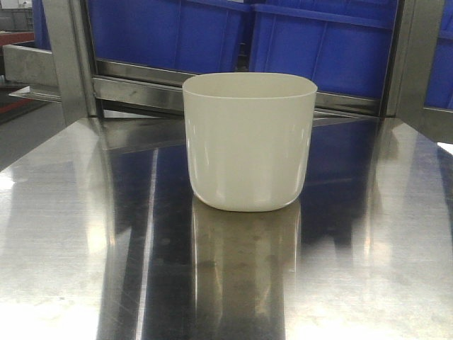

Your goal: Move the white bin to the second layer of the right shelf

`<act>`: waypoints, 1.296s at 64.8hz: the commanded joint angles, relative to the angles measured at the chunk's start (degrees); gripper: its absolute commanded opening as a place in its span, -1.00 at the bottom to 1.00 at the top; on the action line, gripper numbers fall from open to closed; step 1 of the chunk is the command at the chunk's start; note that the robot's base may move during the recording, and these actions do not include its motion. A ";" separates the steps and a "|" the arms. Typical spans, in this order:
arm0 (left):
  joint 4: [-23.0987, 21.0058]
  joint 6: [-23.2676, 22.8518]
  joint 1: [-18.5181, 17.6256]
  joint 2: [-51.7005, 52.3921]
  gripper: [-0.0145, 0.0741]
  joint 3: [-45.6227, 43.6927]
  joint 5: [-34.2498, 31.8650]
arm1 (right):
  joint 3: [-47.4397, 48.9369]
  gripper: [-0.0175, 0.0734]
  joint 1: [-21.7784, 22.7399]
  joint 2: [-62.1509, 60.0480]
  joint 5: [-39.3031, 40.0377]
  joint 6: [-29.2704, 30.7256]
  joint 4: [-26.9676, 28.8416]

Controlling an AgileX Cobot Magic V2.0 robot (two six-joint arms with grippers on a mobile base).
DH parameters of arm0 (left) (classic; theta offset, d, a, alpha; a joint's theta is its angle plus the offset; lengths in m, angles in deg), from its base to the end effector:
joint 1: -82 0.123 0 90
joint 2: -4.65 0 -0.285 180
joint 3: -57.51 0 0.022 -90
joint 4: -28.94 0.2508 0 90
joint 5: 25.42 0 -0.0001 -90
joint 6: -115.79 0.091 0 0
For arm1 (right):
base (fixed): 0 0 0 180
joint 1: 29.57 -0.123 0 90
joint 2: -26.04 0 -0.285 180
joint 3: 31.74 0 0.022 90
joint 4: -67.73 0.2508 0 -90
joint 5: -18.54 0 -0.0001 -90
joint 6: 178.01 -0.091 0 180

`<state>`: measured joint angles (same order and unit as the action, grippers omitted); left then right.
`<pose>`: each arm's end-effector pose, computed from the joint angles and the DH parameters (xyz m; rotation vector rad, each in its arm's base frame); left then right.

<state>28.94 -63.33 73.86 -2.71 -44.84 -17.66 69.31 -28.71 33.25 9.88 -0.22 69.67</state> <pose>0.0556 -0.0080 0.1987 0.1274 1.6150 -0.0977 0.0567 -0.0004 0.1898 0.0681 1.6536 0.0476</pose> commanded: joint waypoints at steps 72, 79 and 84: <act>0.00 -0.17 -0.19 0.87 -0.48 2.11 -5.00 | 7.71 -0.50 -0.11 3.50 2.28 -0.01 -0.28; 0.00 -0.17 -0.19 0.87 -0.48 2.11 -5.00 | 10.45 -0.50 -0.11 9.36 1.98 -0.01 -0.28; 0.00 -0.17 -0.19 0.87 -0.48 2.11 -5.00 | 13.15 -0.50 -0.11 15.36 1.98 -0.01 -0.28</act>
<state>28.94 -63.33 73.86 -2.71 -44.84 -17.66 78.38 -28.71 42.26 7.55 -0.22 69.67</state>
